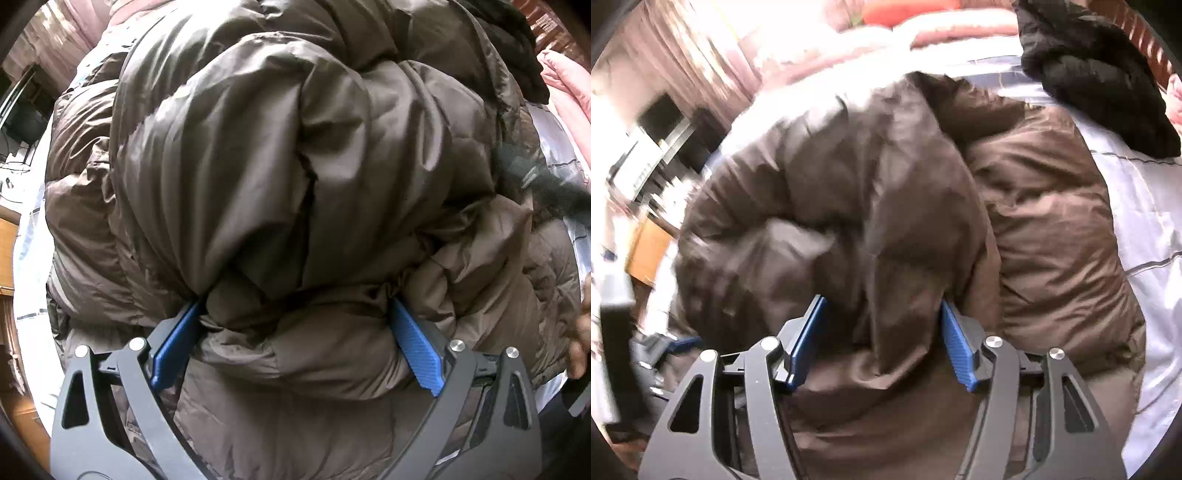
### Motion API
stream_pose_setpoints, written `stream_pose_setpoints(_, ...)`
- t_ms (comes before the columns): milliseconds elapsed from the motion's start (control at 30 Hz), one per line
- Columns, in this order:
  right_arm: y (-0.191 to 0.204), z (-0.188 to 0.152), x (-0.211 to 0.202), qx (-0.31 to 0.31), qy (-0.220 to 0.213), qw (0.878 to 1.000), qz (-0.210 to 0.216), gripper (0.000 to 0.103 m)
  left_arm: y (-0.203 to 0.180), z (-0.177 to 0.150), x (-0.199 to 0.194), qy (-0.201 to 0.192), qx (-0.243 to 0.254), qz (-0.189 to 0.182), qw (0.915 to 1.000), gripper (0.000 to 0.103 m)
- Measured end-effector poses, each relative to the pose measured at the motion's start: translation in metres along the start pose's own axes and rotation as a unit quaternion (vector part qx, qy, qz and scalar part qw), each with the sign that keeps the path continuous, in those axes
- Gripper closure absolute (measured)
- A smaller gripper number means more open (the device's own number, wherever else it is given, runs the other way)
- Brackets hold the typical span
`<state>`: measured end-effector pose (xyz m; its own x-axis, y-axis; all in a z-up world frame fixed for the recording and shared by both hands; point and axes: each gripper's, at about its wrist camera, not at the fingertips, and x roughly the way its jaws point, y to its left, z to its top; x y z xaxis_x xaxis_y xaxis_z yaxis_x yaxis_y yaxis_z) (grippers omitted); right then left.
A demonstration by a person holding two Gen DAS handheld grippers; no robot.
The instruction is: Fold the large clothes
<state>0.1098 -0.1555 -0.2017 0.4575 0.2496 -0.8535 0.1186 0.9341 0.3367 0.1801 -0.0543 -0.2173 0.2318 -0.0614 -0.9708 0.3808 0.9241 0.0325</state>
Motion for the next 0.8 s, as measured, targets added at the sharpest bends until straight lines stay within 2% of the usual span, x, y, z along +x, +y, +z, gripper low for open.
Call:
stream_pose_setpoints(33, 0.0, -0.004, 0.018, -0.002, 0.044, 0.999, -0.014, 0.039, 0.002, 0.002, 0.002, 0.001, 0.001, 0.0, 1.0, 0.004)
stream_pose_setpoints(67, 0.001, -0.007, 0.025, -0.001, 0.049, 0.999, -0.012, 0.039, 0.001, 0.001, 0.003, 0.002, 0.0, 0.0, 1.0, 0.004)
stream_pose_setpoints(167, 0.002, 0.003, 0.01, 0.027, 0.036, 0.999, 0.017, 0.039, 0.001, 0.002, 0.003, 0.001, 0.003, 0.004, 1.0, 0.003)
stream_pose_setpoints(200, 0.002, 0.009, -0.003, 0.039, 0.012, 0.998, 0.042, 0.039, 0.0, 0.001, 0.004, 0.001, 0.003, 0.004, 1.0, 0.003)
stream_pose_setpoints(267, -0.008, 0.019, -0.028, 0.053, -0.028, 0.996, 0.062, 0.027, 0.0, 0.001, 0.005, 0.002, 0.003, 0.004, 1.0, 0.003)
stream_pose_setpoints(333, -0.014, 0.025, -0.042, 0.069, -0.059, 0.993, 0.071, 0.022, -0.001, 0.001, 0.006, 0.001, 0.004, 0.005, 1.0, 0.003)
stream_pose_setpoints(433, -0.025, 0.033, -0.039, 0.102, -0.049, 0.989, 0.096, 0.022, -0.002, 0.001, 0.006, 0.002, 0.003, 0.005, 1.0, 0.003)
stream_pose_setpoints(467, -0.045, 0.033, -0.039, 0.115, -0.041, 0.987, 0.106, 0.022, -0.002, 0.001, 0.007, 0.001, 0.003, 0.007, 1.0, 0.003)
stream_pose_setpoints(533, -0.058, 0.036, -0.034, 0.144, -0.025, 0.98, 0.134, 0.022, -0.002, 0.001, 0.006, 0.0, 0.005, 0.007, 1.0, 0.003)
stream_pose_setpoints(633, -0.055, 0.06, -0.052, 0.155, -0.032, 0.973, 0.169, 0.022, -0.004, -0.001, 0.009, -0.002, 0.005, 0.012, 0.9999, 0.003)
stream_pose_setpoints(700, -0.054, 0.082, -0.068, 0.15, -0.054, 0.973, 0.167, 0.022, -0.008, -0.002, 0.009, -0.004, 0.007, 0.015, 0.9999, 0.003)
stream_pose_setpoints(800, -0.05, 0.125, -0.076, 0.129, -0.087, 0.978, 0.143, 0.02, -0.01, -0.002, 0.01, -0.004, 0.007, 0.015, 0.9998, 0.003)
